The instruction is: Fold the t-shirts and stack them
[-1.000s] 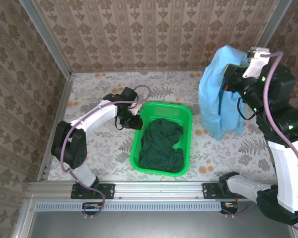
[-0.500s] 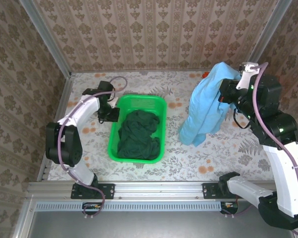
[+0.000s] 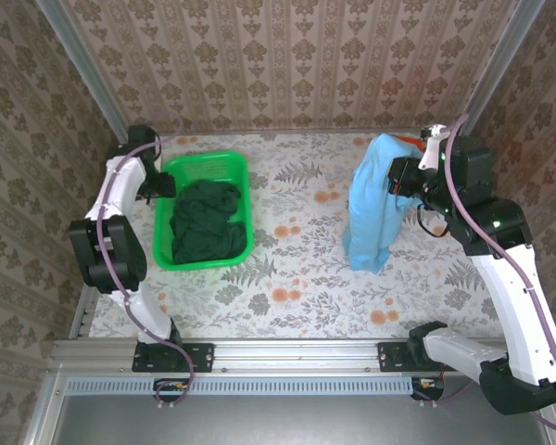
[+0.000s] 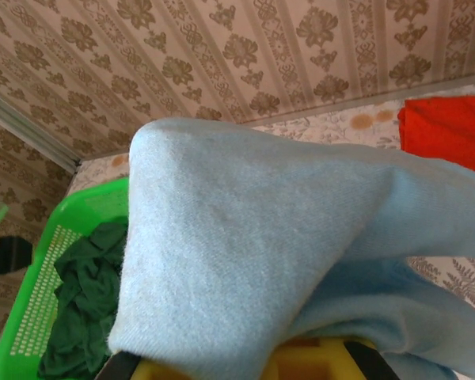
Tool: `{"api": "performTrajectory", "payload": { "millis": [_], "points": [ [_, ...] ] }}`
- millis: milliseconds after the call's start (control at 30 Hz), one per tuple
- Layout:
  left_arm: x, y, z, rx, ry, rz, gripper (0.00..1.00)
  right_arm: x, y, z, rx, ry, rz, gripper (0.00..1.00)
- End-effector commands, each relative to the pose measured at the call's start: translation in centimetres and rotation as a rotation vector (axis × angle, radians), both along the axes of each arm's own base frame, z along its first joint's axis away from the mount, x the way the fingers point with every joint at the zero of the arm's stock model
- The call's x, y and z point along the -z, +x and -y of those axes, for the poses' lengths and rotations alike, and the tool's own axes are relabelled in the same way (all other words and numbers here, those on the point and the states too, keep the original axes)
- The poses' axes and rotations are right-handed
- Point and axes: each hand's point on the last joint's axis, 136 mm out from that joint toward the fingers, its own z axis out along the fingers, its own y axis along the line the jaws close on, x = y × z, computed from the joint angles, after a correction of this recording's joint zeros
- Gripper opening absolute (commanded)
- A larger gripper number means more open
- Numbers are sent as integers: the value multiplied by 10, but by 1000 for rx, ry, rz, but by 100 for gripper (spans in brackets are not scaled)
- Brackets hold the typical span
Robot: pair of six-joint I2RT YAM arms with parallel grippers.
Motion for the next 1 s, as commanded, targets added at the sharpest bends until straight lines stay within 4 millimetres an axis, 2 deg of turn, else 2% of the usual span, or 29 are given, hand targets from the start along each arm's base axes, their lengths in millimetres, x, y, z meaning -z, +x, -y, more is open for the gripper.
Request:
{"api": "performTrajectory", "payload": {
  "millis": [0, 33, 100, 167, 233, 333, 433, 467, 500, 567, 700, 800, 967],
  "points": [
    [-36, -1, 6, -47, 5, 57, 78, -6, -8, 0, -5, 34, 34, 0],
    [-43, 0, 19, -44, -49, 63, 78, -5, -10, 2, 0, 31, 32, 0],
    [-54, 0, 59, 4, -180, 80, 78, -2, -14, 3, 5, 30, 29, 0],
    [-63, -5, 109, 63, -286, 97, 78, 2, -16, 4, 8, 31, 25, 0],
    [-60, -17, 152, 108, -331, 73, 78, 7, -17, 4, 11, 37, 19, 0],
    [-42, -40, 192, 99, -339, -1, 78, 13, -17, 3, 12, 55, 7, 0],
    [-18, -58, 213, 58, -306, -65, 76, 20, -17, 0, 1, 74, -4, 0],
    [-10, -60, 213, 40, -297, -82, 75, 21, -17, 0, 1, 76, -5, 0],
    [-1, -69, 227, 67, -282, -106, 74, 23, -17, -2, -3, 81, -9, 0],
    [13, -73, 232, 78, -249, -132, 73, 26, -18, -3, -8, 89, -13, 0],
    [39, -73, 229, 100, -172, -184, 65, 31, -21, -6, -21, 109, -23, 0],
    [58, -73, 234, 139, -181, -228, 54, 33, -26, -7, -29, 116, -32, 0],
    [78, -69, 233, 157, -202, -255, 39, 32, -33, -6, -36, 118, -31, 0]
  ]
}}
